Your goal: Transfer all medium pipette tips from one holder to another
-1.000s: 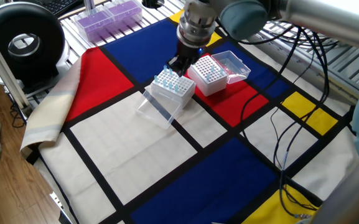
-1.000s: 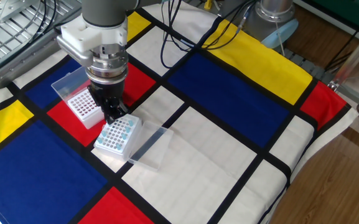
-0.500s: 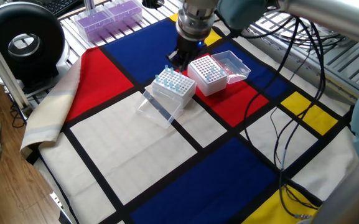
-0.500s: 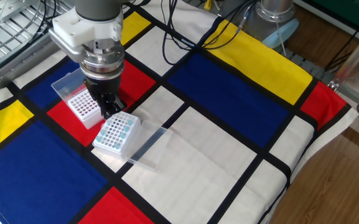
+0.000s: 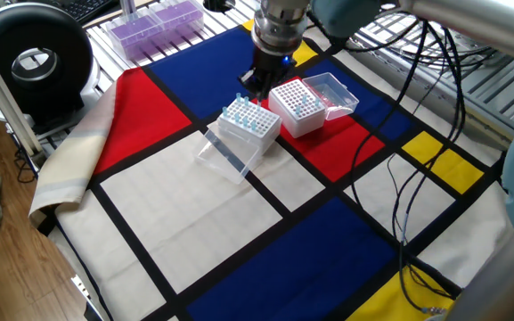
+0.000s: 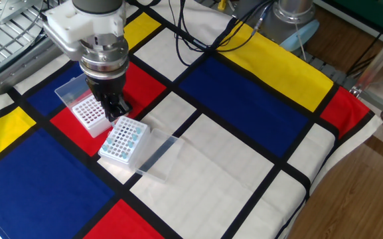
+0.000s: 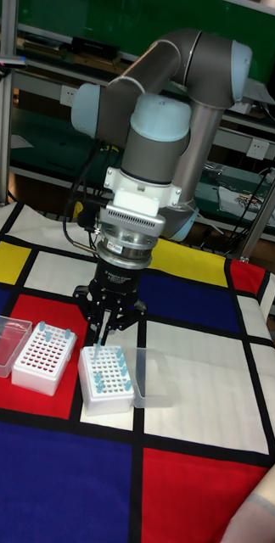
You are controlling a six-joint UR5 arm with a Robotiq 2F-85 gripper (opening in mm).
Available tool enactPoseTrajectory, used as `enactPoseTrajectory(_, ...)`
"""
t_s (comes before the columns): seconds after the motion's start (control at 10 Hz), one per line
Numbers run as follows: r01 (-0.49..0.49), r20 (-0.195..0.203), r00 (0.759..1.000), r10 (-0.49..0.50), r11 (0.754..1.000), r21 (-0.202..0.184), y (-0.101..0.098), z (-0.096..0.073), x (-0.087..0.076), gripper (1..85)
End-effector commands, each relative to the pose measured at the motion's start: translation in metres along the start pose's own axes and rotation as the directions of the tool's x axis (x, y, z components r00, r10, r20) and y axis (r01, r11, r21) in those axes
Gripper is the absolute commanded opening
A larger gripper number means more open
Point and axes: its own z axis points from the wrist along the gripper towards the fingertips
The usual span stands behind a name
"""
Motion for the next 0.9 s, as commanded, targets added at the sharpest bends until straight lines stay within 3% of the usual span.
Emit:
enactPoseTrajectory(0.0,-0.012,-0.026,1.000,0.012,1.000,0.002,0.002,-0.020,-0.003,1.0)
enactPoseTrajectory(0.2,0.006,-0.037,0.999,-0.006,1.000,0.003,-0.004,-0.026,-0.004,1.0)
enactPoseTrajectory(0.5,0.078,-0.051,0.996,-0.078,0.997,-0.011,-0.033,-0.030,-0.010,1.0)
enactPoseTrajectory(0.8,0.130,-0.037,0.991,-0.130,0.991,-0.012,-0.060,-0.028,-0.011,1.0)
